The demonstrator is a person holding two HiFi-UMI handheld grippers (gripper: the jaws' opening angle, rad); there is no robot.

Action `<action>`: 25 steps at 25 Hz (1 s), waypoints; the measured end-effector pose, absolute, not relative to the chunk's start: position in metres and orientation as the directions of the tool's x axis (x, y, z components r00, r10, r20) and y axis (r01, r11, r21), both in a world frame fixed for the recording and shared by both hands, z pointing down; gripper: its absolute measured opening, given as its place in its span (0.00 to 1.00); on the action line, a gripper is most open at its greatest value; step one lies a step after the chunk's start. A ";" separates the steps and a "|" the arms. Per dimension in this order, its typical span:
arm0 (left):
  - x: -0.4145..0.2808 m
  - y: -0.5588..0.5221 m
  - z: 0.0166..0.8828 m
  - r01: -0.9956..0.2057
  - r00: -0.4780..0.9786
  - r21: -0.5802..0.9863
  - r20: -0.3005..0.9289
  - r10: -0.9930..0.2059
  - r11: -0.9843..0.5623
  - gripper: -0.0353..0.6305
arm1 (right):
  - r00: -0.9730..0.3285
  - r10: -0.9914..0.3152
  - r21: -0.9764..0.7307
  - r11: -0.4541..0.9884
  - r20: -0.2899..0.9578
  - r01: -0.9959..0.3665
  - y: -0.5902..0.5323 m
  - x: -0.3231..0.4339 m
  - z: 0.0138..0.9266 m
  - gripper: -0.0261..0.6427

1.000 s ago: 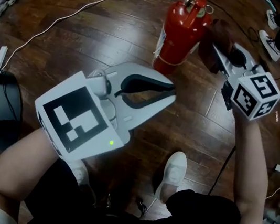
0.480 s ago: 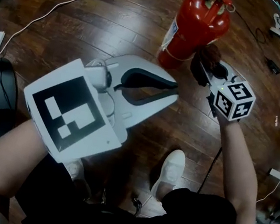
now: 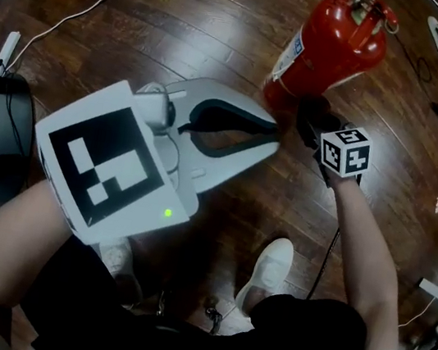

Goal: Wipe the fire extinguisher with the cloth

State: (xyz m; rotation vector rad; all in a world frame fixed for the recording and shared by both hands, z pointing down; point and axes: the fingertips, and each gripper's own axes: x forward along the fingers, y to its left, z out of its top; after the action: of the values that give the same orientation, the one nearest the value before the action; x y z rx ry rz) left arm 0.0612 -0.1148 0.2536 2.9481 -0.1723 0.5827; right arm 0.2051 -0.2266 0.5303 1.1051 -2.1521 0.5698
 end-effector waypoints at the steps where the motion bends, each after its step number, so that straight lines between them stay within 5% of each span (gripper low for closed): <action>1: 0.058 -0.117 0.255 -0.144 0.916 0.106 0.391 -0.092 -0.984 0.09 | -0.436 -0.540 -0.087 0.553 0.720 -0.829 -0.228 0.205 0.536 0.14; 14: 0.046 -0.119 0.275 -0.160 0.888 0.128 0.452 -0.086 -0.979 0.09 | -0.448 -0.473 -0.126 0.568 0.759 -0.813 -0.220 0.191 0.561 0.14; 25: 0.115 -0.095 0.332 0.082 0.819 0.336 0.513 0.255 -0.938 0.09 | -0.510 -0.546 -0.087 0.621 0.665 -0.779 -0.184 0.171 0.452 0.14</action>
State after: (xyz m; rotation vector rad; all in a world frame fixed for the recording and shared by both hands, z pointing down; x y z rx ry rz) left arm 0.1150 -0.0950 0.3323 2.7040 0.2573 0.8237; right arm 0.1714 -0.1839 0.4524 1.0351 -2.2455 0.5077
